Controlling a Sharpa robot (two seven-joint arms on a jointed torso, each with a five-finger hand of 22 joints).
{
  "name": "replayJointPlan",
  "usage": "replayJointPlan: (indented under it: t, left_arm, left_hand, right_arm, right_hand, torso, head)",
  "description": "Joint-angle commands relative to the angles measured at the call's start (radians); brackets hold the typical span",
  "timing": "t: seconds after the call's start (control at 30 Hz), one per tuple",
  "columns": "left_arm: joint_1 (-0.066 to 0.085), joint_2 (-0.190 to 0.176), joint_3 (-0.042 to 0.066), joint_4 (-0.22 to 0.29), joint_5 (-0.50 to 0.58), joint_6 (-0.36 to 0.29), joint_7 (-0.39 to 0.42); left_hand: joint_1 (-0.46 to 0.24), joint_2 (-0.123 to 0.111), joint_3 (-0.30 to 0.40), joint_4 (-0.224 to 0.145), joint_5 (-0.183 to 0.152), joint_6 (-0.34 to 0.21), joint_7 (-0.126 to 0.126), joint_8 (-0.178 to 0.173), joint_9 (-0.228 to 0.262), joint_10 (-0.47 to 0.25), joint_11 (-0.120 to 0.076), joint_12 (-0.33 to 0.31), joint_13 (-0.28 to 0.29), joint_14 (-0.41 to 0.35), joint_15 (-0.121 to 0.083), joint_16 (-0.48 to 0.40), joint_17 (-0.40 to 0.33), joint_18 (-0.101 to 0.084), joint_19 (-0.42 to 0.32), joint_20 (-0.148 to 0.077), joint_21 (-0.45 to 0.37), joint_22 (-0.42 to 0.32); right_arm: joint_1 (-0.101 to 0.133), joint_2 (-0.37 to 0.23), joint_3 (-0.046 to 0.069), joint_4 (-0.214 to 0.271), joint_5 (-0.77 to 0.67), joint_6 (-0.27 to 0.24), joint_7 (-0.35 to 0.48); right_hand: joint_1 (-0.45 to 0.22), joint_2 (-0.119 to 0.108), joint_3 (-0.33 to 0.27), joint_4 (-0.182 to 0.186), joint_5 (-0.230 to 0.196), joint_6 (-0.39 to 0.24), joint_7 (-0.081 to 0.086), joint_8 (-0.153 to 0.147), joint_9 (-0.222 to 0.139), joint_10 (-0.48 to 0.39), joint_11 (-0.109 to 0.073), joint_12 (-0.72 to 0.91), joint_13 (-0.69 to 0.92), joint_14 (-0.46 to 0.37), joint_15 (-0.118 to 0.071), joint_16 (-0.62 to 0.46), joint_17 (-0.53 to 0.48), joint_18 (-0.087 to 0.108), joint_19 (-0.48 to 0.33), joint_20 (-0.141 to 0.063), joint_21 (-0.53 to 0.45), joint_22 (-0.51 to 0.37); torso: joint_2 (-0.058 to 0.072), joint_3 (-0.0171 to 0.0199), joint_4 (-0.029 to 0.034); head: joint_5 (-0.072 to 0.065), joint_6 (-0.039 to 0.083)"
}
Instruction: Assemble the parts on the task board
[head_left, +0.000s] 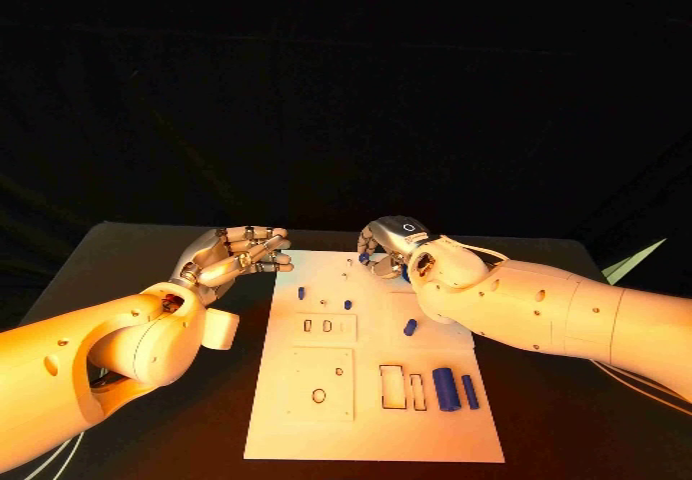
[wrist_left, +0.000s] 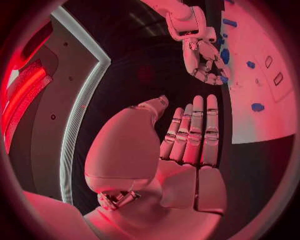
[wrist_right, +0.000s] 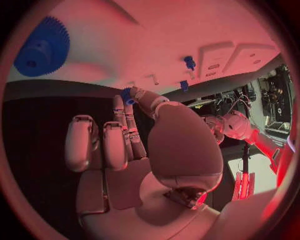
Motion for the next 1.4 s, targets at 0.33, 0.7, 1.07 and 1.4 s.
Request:
replayJointPlan:
  t: [0.33, 0.7, 1.07, 1.4]
  left_arm:
    - [0.002, 0.007, 0.001, -0.002, 0.001, 0.006, 0.001]
    - [0.013, 0.002, 0.001, 0.007, 0.002, 0.008, -0.001]
    - [0.018, 0.003, 0.001, 0.006, 0.003, 0.011, -0.001]
    - [0.020, 0.005, 0.001, 0.006, 0.003, 0.012, -0.002]
  left_hand:
    - [-0.004, -0.003, 0.014, -0.006, 0.006, -0.005, 0.033, -0.001, 0.019, 0.006, 0.002, -0.011, 0.016, -0.002, 0.004, 0.015, 0.019, 0.011, 0.020, -0.003, 0.016, 0.019]
    - [-0.005, -0.003, 0.014, -0.006, 0.006, -0.005, 0.033, -0.001, 0.019, 0.005, 0.002, -0.011, 0.016, -0.003, 0.004, 0.015, 0.020, 0.011, 0.020, -0.003, 0.016, 0.019]
    - [-0.005, -0.003, 0.014, -0.006, 0.006, -0.005, 0.033, -0.001, 0.019, 0.005, 0.002, -0.011, 0.016, -0.003, 0.004, 0.015, 0.020, 0.011, 0.020, -0.003, 0.016, 0.019]
    - [-0.007, -0.003, 0.013, -0.007, 0.005, -0.007, 0.034, -0.002, 0.019, 0.003, 0.003, -0.012, 0.016, -0.004, 0.005, 0.016, 0.022, 0.010, 0.019, -0.002, 0.016, 0.019]
  right_arm:
    - [0.001, 0.026, 0.001, -0.013, -0.007, 0.008, -0.002]
    - [0.001, 0.045, 0.001, -0.031, -0.007, 0.014, -0.003]
    - [0.000, 0.060, 0.001, -0.047, -0.006, 0.016, 0.002]
    - [0.000, 0.076, 0.001, -0.068, -0.002, 0.033, 0.007]
  right_hand:
    - [0.026, 0.057, 0.060, -0.024, 0.021, -0.003, -0.002, 0.078, 0.080, 0.066, -0.022, 0.037, 0.065, 0.042, -0.008, 0.018, 0.014, -0.024, 0.010, -0.004, 0.016, 0.016]
    - [0.025, 0.057, 0.062, -0.025, 0.023, -0.006, -0.001, 0.078, 0.083, 0.063, -0.021, 0.036, 0.066, 0.042, -0.007, 0.018, 0.013, -0.024, 0.008, -0.004, 0.015, 0.014]
    - [0.024, 0.056, 0.063, -0.026, 0.024, -0.008, 0.000, 0.077, 0.085, 0.061, -0.020, 0.034, 0.066, 0.042, -0.006, 0.017, 0.011, -0.023, 0.006, -0.003, 0.013, 0.011]
    - [0.021, 0.055, 0.064, -0.027, 0.023, -0.013, 0.002, 0.077, 0.089, 0.055, -0.018, 0.031, 0.067, 0.041, -0.004, 0.016, 0.010, -0.022, 0.004, -0.002, 0.010, 0.008]
  torso:
    - [0.003, 0.0008, -0.0007]
    - [0.012, -0.0009, 0.0011]
    - [0.012, -0.0007, -0.0005]
    - [0.016, -0.0004, 0.0008]
  head:
    - [0.007, -0.001]
    - [0.012, -0.004]
    - [0.014, -0.002]
    - [0.015, 0.002]
